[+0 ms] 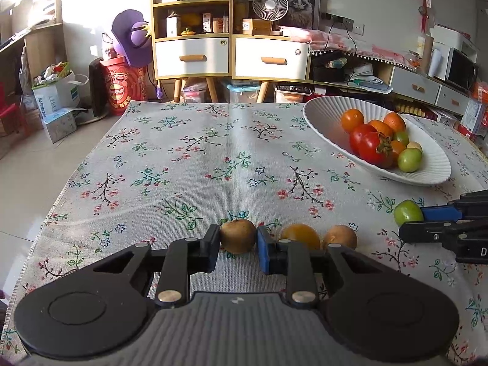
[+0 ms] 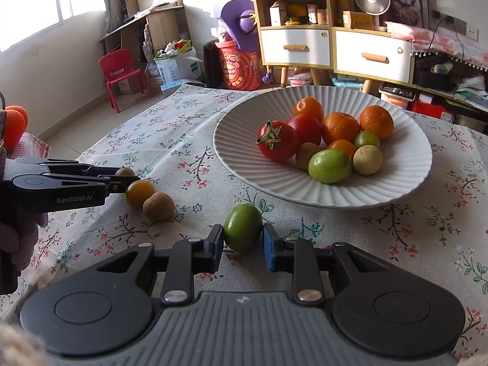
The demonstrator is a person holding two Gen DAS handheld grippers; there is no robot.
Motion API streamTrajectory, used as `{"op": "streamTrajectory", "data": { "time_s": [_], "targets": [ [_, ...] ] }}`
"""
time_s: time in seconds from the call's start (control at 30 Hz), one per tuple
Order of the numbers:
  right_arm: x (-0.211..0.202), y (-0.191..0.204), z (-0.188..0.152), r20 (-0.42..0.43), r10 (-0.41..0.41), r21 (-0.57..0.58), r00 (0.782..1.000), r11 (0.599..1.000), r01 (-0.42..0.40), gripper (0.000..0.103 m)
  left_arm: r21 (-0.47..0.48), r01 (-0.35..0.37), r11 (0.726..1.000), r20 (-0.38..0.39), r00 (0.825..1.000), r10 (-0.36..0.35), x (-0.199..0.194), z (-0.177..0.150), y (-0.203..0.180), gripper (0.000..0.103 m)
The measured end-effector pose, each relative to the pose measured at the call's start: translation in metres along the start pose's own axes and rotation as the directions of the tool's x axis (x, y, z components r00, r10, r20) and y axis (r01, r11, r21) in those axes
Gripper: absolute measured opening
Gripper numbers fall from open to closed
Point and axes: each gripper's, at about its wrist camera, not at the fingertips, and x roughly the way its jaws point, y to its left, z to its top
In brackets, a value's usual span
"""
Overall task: Organize fruits
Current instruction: 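Carry the kiwi with the left tool over the bowl while the right tool carries the green tomato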
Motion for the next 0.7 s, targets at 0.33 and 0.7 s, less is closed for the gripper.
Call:
{"op": "streamTrajectory", "data": {
  "time_s": [0.33,0.7],
  "targets": [
    [-0.007,0.007,0.003,0.007,0.015,-0.017,1.000,1.000,-0.015,0.025,-0.009,0.019,1.000,0.010,1.000,-0.019,-0.011,0.008,-0.007,0.014],
    [-0.026,0.002,0.014,0.042,0.005,-0.013,0.999,1.000,-0.004,0.025,-0.009,0.058,0.998,0.019,0.998,-0.058,-0.017,0.022,-0.023,0.014]
  ]
}}
